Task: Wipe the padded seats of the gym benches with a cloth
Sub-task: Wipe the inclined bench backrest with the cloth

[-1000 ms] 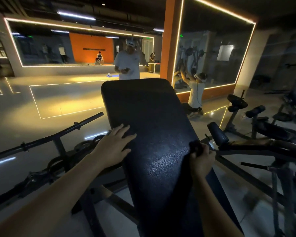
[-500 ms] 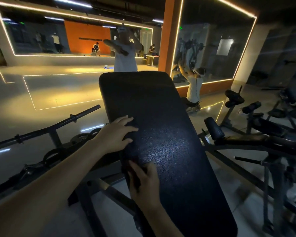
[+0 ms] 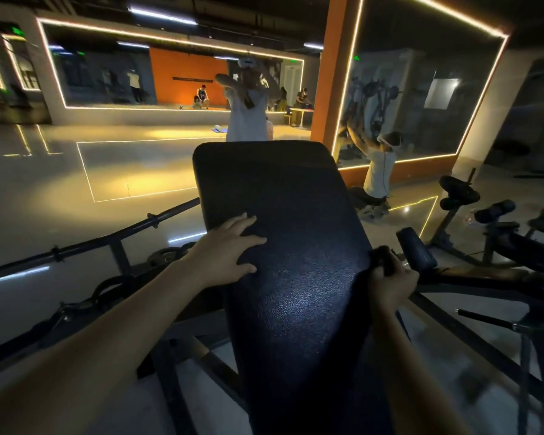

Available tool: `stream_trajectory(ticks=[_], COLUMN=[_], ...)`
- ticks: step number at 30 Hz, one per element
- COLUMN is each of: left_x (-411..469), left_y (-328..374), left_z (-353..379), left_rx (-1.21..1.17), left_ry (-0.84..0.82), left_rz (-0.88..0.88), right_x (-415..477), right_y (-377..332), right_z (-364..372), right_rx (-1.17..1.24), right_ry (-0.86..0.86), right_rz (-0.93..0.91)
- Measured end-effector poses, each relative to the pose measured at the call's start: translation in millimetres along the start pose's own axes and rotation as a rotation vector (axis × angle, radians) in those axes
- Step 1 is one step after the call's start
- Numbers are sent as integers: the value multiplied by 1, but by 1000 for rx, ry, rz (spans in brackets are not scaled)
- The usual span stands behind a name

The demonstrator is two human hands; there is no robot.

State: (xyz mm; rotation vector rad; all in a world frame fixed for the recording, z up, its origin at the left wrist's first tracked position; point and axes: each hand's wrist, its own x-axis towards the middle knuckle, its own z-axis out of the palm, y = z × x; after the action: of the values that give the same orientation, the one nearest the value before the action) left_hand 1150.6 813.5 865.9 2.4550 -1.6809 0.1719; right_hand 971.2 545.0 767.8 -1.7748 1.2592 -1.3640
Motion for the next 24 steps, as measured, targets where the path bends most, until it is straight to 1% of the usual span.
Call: stream_trajectory(ticks=[1,3,5,7,9,12,17,20,22,23,24], left_x=[0,0,-1,0,2,8,13,14,14,14,13], left_y=[-1,-4,-6,-6,-5,1,12,14,14,14,13], left_z=[0,-1,-2,-2,-4,-9,-15,-14,-14,-14,-14], left_rx=[-11,-23,-11,9,33,38,-35,-21,-20,-26,-35], left_ry=[2,3,5,30,66,105,163,160,153,153,153], left_rz=[-2,-4,0,-2,-12,-39,-95,-103,-109,-108,-105], right_x=[7,8,-2,-20,-51,-106,-161,-163,-142,-126,-106], right_y=[1,-2,-6,-17,-35,-62,-83,-84,-81,-78,-74], right_z=[6,12,11,11,16,26,37,35,33,33,31], right_rx=[15,11,17,72,87,73,110,89,73,78,76], right_ry=[24,38,12,-64,-139,-229,-367,-441,-422,-378,-322], right_rz=[65,118,86,1,-129,-421,-718,-882,-885,-820,-713])
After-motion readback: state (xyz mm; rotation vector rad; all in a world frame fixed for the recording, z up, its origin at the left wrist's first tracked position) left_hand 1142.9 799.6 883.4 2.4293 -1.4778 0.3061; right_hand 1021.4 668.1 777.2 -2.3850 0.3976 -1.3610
